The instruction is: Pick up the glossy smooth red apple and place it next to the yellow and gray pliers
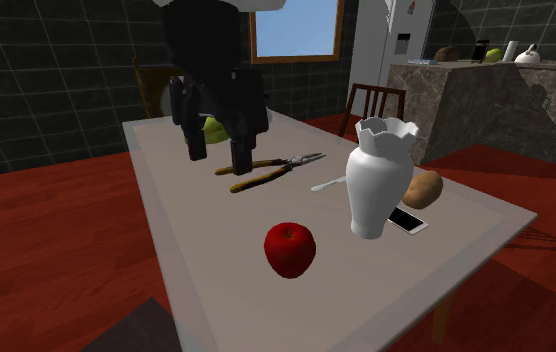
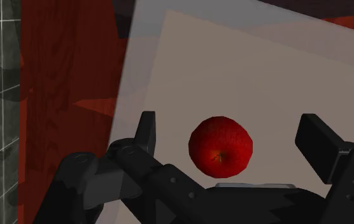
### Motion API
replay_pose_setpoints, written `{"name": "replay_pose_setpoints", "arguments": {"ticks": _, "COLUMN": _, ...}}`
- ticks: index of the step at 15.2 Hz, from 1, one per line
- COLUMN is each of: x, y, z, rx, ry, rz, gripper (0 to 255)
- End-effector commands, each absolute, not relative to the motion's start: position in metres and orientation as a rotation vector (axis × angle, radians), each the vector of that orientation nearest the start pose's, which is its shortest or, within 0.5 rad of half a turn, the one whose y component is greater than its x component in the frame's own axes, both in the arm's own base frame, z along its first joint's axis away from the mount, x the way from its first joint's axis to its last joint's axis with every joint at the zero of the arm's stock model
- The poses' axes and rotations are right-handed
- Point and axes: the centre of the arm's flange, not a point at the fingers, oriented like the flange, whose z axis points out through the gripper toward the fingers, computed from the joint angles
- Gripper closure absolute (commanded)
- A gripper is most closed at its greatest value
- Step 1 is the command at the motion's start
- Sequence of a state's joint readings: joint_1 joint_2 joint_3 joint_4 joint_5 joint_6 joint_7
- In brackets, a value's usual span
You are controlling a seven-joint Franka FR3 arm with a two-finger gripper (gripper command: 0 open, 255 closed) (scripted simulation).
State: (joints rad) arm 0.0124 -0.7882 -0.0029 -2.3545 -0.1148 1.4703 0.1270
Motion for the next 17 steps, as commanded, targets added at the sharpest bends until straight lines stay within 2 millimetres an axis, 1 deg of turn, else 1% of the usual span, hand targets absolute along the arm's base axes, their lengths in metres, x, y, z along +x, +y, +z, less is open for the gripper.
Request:
{"name": "replay_pose_setpoints", "arguments": {"ticks": 1, "x": 0.295, "y": -0.011, "z": 0.584, "rx": -3.251, "ry": 0.200, "rz": 0.144, "gripper": 0}}
{"name": "replay_pose_setpoints", "arguments": {"ticks": 5, "x": 0.318, "y": -0.026, "z": 0.545, "rx": -3.220, "ry": 0.042, "rz": 0.055, "gripper": 0}}
{"name": "replay_pose_setpoints", "arguments": {"ticks": 9, "x": 0.345, "y": -0.037, "z": 0.507, "rx": -3.178, "ry": -0.113, "rz": -0.032, "gripper": 0}}
{"name": "replay_pose_setpoints", "arguments": {"ticks": 13, "x": 0.374, "y": -0.044, "z": 0.469, "rx": -3.127, "ry": -0.262, "rz": -0.116, "gripper": 0}}
{"name": "replay_pose_setpoints", "arguments": {"ticks": 17, "x": 0.406, "y": -0.046, "z": 0.433, "rx": -3.068, "ry": -0.406, "rz": -0.197, "gripper": 0}}
